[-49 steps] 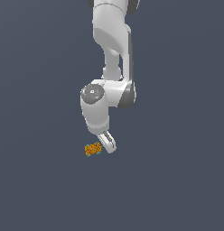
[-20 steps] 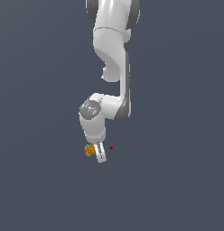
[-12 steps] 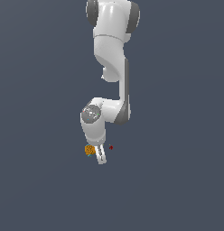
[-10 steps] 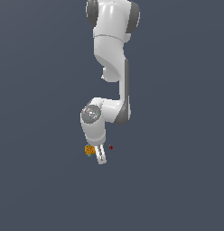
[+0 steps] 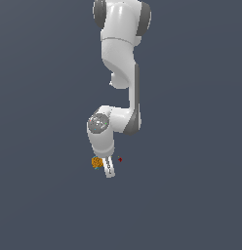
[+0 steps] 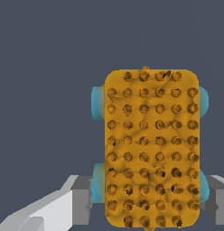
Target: Pick up the object and move it to a goal position.
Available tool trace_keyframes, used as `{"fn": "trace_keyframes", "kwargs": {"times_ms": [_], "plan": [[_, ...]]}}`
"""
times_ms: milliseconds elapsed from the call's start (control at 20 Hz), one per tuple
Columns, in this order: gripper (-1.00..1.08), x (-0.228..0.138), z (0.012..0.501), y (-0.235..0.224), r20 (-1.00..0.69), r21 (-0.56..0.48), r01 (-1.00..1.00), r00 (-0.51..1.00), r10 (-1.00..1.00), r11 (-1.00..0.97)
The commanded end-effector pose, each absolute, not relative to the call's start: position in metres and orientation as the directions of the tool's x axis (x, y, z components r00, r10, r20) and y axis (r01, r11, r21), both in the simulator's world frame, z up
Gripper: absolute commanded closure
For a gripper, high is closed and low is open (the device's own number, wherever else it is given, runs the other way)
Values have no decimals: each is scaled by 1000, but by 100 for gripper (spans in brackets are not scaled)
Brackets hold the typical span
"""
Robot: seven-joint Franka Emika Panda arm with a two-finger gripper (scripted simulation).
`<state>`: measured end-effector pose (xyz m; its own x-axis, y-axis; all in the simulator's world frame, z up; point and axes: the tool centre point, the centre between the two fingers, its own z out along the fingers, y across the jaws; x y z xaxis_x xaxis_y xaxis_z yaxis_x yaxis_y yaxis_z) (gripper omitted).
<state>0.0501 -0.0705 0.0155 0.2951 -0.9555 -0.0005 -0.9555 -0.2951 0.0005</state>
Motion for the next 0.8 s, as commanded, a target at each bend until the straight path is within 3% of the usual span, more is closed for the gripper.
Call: {"fn": "trace_keyframes", "kwargs": {"times_ms": [0,750], "plan": [[108,50,17,-70,0,0,-955,296,-955,-296],[108,15,75,-73,-3,-1,-955,295,-955,-295]]}}
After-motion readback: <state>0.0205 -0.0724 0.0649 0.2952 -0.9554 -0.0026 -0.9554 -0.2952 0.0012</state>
